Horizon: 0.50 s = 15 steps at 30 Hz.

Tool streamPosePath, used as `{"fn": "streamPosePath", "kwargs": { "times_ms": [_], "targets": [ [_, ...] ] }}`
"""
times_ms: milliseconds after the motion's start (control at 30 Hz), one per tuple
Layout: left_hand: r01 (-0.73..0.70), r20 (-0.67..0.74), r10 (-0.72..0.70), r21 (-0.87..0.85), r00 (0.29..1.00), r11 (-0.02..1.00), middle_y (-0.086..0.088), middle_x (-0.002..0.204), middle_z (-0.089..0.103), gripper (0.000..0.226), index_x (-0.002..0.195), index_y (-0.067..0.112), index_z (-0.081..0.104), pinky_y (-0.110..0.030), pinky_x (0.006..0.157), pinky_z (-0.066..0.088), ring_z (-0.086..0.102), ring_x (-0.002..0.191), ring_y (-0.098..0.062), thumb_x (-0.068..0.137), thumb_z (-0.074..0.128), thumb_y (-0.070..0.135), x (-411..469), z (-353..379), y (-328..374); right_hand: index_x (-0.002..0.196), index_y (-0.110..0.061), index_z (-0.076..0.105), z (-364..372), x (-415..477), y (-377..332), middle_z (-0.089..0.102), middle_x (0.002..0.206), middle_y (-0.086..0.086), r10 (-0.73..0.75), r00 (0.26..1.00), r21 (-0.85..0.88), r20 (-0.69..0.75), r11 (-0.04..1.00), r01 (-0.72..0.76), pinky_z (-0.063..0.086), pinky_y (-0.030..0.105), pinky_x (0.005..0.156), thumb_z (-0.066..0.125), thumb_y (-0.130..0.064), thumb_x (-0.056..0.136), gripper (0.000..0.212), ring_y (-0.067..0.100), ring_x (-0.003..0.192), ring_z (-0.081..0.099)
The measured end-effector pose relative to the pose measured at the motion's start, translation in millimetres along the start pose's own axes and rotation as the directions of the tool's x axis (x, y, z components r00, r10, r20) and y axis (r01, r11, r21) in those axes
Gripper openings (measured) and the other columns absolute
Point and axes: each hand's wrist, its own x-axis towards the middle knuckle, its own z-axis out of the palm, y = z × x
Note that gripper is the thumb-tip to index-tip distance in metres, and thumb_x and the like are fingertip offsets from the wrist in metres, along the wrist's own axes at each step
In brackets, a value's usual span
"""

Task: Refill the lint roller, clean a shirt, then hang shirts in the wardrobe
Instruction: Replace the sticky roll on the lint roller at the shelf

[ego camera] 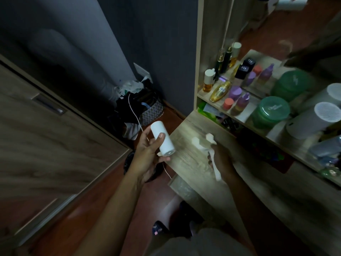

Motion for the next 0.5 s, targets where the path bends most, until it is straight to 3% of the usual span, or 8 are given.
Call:
{"fn": "streamPosePath", "kwargs": {
  "times_ms": [67, 133, 233, 333, 500],
  "targets": [
    [-0.007, -0.008, 0.007, 0.002, 1.000, 1.000, 0.013, 0.087, 0.076, 0.060, 0.145, 0.025, 0.044, -0.035, 0.054, 0.059, 0.072, 0.083, -0.022, 0.090, 0.069, 0.025, -0.3, -2.2, 1.2, 0.080, -0.018, 0.062, 5.6, -26.9, -26.3, 0.060, 0.079, 0.006, -0.102, 0.988, -0.042, 0.114, 0.993, 0.107, 0.045, 0.033, 0.069, 0.052, -0.031, 0.099, 0.025, 0.019, 0.071, 0.057],
    [-0.014, -0.008, 0.014, 0.005, 1.000, 1.000, 0.014, 0.087, 0.076, 0.055, 0.145, 0.024, 0.044, -0.033, 0.052, 0.058, 0.072, 0.080, -0.019, 0.094, 0.066, 0.022, -1.1, -4.5, 3.6, 0.072, -0.013, 0.058, 4.5, -55.5, -52.6, 0.057, 0.062, 0.003, -0.238, 0.928, -0.155, 0.286, 0.944, 0.290, 0.046, 0.031, 0.058, 0.048, -0.018, 0.100, 0.030, 0.016, 0.055, 0.054],
    [-0.028, 0.009, 0.028, 0.002, 1.000, 1.000, 0.016, 0.087, 0.076, 0.051, 0.143, 0.024, 0.045, -0.039, 0.061, 0.061, 0.074, 0.082, -0.015, 0.096, 0.063, 0.021, -1.8, -5.3, 7.2, 0.078, -0.003, 0.059, 3.8, -83.7, -81.3, 0.058, 0.056, 0.003, -0.357, 0.813, -0.220, 0.459, 0.841, 0.494, 0.045, 0.025, 0.047, 0.049, -0.012, 0.098, 0.024, 0.013, 0.045, 0.053],
    [-0.024, 0.028, 0.024, 0.002, 0.999, 1.000, 0.015, 0.093, 0.076, 0.057, 0.143, 0.026, 0.047, -0.048, 0.081, 0.058, 0.073, 0.090, -0.011, 0.090, 0.068, 0.024, -2.9, -4.5, 9.0, 0.084, -0.001, 0.058, 11.8, -87.4, -91.1, 0.057, 0.058, 0.009, -0.389, 0.766, -0.288, 0.512, 0.763, 0.579, 0.041, 0.031, 0.049, 0.054, -0.017, 0.092, 0.018, 0.019, 0.051, 0.050],
    [-0.028, 0.061, 0.026, 0.033, 0.998, 0.999, 0.015, 0.097, 0.075, 0.062, 0.141, 0.029, 0.050, -0.044, 0.078, 0.057, 0.072, 0.092, -0.008, 0.083, 0.072, 0.028, -7.1, -5.4, 14.0, 0.063, -0.016, 0.046, 21.7, -82.2, -96.4, 0.047, 0.053, 0.000, -0.478, 0.733, -0.390, 0.483, 0.632, 0.669, 0.037, 0.036, 0.052, 0.058, -0.024, 0.089, 0.030, 0.019, 0.050, 0.043]
  ]
}}
